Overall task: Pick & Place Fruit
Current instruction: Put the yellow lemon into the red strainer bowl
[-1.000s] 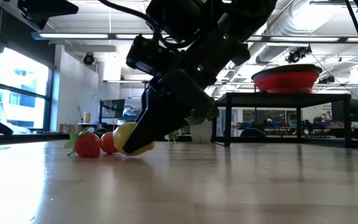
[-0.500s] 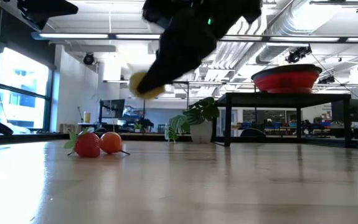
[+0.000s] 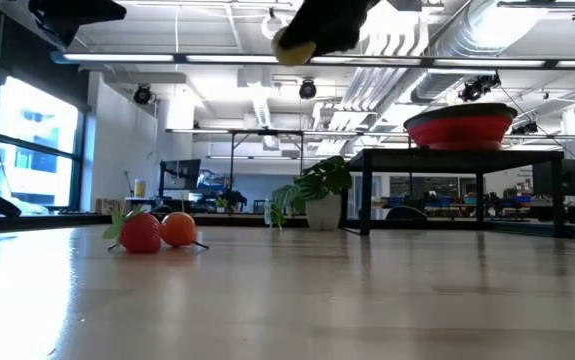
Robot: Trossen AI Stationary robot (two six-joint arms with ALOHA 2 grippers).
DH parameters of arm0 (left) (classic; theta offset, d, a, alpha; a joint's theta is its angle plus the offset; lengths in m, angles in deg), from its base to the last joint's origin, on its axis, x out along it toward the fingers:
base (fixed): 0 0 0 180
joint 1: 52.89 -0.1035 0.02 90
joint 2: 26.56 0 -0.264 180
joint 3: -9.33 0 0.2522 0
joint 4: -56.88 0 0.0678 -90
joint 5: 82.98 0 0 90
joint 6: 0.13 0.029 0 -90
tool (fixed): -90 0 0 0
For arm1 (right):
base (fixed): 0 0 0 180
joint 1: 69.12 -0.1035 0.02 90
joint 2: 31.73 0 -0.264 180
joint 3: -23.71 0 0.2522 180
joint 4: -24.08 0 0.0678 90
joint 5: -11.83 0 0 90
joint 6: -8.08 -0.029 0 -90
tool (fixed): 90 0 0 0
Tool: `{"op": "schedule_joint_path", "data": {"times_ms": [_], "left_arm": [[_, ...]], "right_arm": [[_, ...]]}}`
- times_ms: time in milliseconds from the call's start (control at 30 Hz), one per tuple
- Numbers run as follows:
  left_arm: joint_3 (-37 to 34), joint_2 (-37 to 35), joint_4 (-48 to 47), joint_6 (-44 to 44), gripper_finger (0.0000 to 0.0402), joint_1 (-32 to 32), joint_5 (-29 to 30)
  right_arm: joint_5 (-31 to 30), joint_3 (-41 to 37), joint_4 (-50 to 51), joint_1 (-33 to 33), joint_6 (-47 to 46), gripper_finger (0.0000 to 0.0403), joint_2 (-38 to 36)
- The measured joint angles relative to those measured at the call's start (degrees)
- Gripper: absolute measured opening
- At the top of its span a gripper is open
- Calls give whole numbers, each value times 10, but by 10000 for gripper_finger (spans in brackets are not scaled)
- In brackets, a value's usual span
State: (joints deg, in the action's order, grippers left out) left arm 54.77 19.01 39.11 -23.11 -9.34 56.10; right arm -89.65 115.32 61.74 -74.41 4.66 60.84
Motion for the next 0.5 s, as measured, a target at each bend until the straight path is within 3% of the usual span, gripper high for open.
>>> {"op": "schedule_joint_path", "data": {"times_ms": [500], "left_arm": [[0, 0, -4, 2, 222, 0, -3]], "right_arm": [[-231, 0, 134, 84, -103, 212, -154]]}}
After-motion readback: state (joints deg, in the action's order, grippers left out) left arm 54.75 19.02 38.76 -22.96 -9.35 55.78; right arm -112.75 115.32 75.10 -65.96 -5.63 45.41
